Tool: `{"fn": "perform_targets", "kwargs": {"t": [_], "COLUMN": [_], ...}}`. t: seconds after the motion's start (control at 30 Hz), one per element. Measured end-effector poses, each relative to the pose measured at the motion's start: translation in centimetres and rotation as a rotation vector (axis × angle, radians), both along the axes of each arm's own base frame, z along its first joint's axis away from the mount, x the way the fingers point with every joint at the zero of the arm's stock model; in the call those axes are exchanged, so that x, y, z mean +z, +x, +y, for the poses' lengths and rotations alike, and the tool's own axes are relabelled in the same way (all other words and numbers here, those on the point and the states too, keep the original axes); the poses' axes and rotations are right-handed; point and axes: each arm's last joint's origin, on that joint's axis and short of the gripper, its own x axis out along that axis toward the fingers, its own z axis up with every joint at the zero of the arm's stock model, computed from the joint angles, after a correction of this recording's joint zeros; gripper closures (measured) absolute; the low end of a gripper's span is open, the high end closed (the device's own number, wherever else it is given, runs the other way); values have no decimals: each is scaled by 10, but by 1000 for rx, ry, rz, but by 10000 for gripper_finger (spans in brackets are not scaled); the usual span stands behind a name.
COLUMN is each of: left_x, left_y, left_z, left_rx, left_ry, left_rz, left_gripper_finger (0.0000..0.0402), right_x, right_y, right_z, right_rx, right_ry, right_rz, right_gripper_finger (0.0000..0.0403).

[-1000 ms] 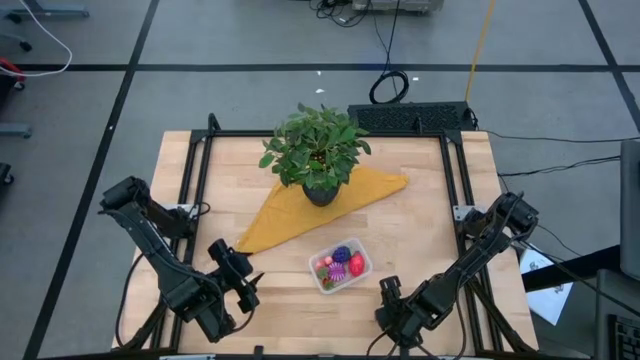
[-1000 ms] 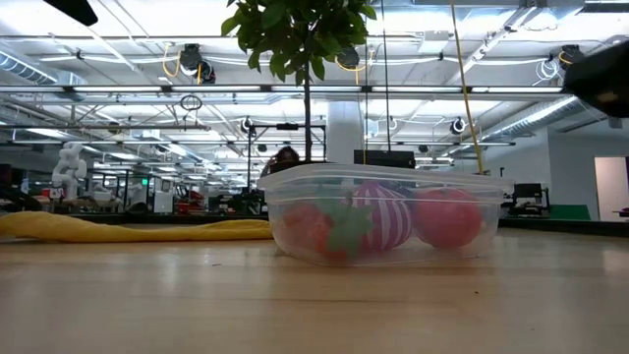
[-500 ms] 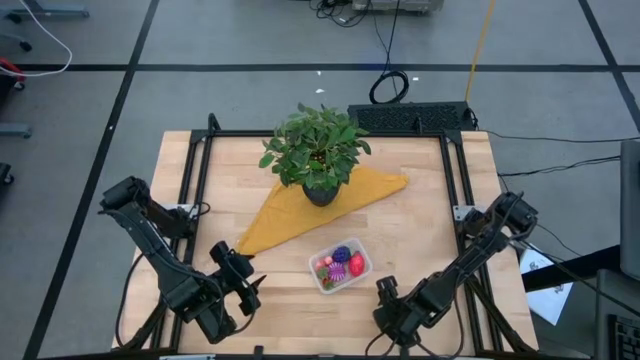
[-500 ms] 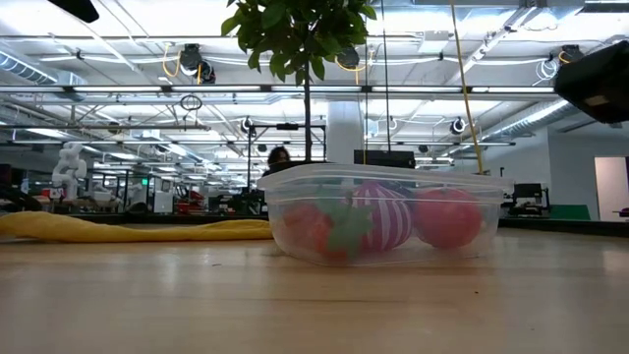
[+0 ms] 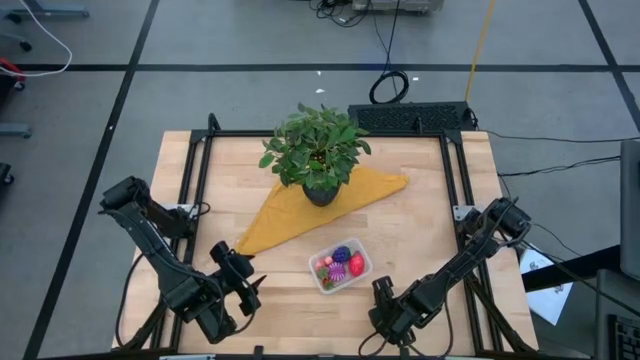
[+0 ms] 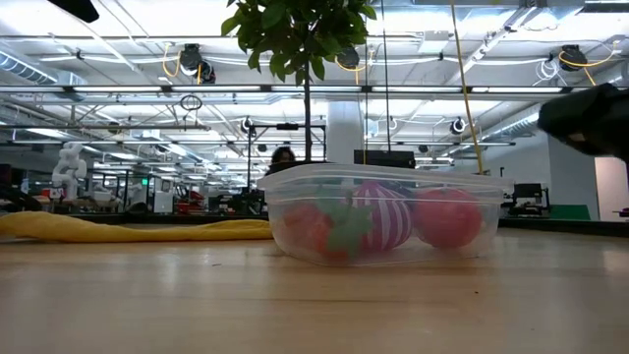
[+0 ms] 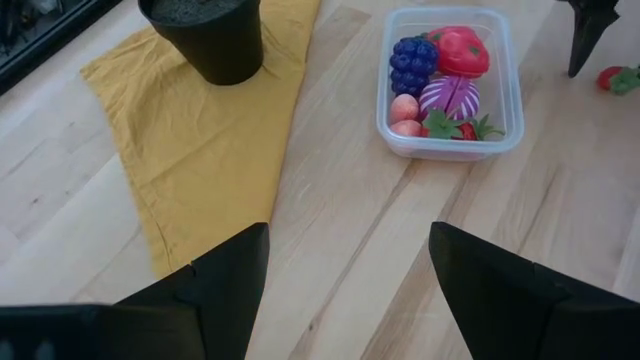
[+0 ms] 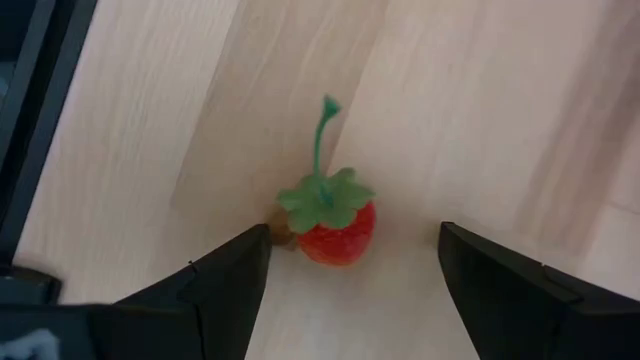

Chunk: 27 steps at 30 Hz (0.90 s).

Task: Pick and placing Produce into tupperware
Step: Put the strawberry into the transparent bin

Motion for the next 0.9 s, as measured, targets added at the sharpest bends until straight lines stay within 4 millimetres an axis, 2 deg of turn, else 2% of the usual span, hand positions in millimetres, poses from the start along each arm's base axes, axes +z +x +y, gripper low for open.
{"fn": "perform_targets", "kwargs": {"t": [0.13, 0.9], "left_x": [0, 0], "left_y": [0, 0], "left_z": [0, -1], "left_rx": [0, 2], "left_ry": [-2, -9], "left_rz": [-2, -7], "left_gripper_finger": [123, 123], "right_x": [-6, -5], "right_y": [2, 3], "right_z": [2, 3], "right_rx": [6, 5], "right_ry": [-5, 8], "right_rz": [7, -8], "right_gripper_finger": [122, 122]}}
